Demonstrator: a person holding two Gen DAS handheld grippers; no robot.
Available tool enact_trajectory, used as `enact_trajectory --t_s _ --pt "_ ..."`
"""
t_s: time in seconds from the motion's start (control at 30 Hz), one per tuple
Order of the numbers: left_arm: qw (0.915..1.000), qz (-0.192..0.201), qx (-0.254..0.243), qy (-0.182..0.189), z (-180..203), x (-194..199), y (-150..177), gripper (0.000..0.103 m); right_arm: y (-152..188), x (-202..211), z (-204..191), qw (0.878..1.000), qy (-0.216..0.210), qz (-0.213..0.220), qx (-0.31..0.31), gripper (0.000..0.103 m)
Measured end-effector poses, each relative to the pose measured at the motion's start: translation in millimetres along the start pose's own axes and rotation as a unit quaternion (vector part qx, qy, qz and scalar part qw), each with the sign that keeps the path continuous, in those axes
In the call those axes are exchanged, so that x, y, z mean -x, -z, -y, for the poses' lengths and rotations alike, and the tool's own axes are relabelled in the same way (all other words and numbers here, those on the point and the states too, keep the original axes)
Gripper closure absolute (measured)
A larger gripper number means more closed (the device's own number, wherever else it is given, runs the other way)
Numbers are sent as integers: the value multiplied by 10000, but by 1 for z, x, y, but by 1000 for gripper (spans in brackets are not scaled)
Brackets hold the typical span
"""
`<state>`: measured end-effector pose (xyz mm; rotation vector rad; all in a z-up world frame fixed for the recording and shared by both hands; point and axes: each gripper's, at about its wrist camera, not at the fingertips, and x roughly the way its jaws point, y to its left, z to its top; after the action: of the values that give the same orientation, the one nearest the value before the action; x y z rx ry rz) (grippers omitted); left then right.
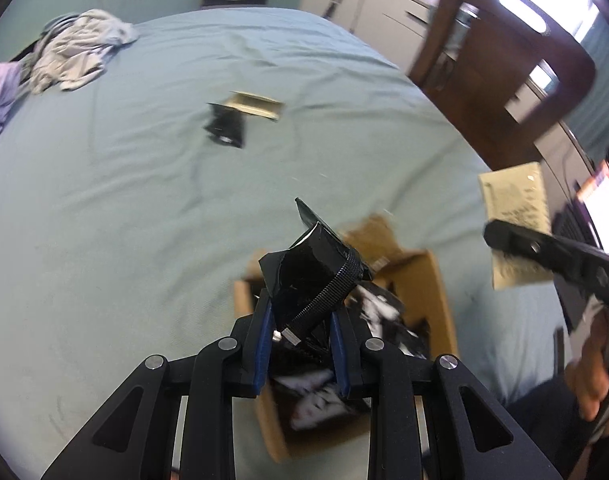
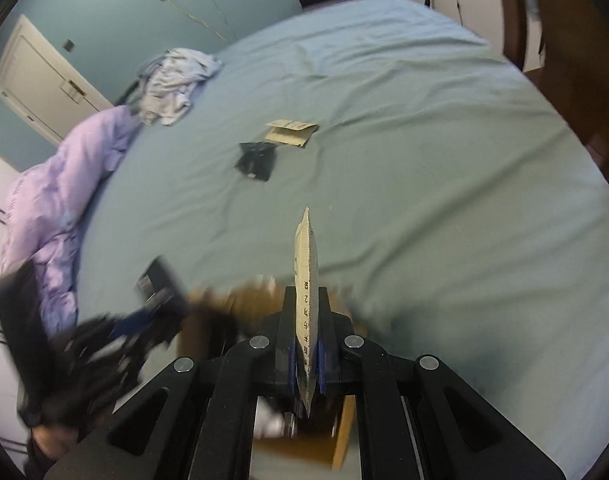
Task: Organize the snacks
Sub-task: 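Lower the black packet and beige sachet into the box with both grippers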
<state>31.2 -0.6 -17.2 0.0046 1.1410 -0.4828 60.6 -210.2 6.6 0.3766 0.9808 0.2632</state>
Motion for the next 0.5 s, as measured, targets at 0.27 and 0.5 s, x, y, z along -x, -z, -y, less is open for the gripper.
enact_trajectory --t_s 0.27,0.5 --pt "9977 -282 -573 -219 31 -15 19 77 72 26 3 9971 42 759 102 97" --pt "9996 -13 -294 1 29 -9 9 45 116 24 25 9949 -3 1013 11 97"
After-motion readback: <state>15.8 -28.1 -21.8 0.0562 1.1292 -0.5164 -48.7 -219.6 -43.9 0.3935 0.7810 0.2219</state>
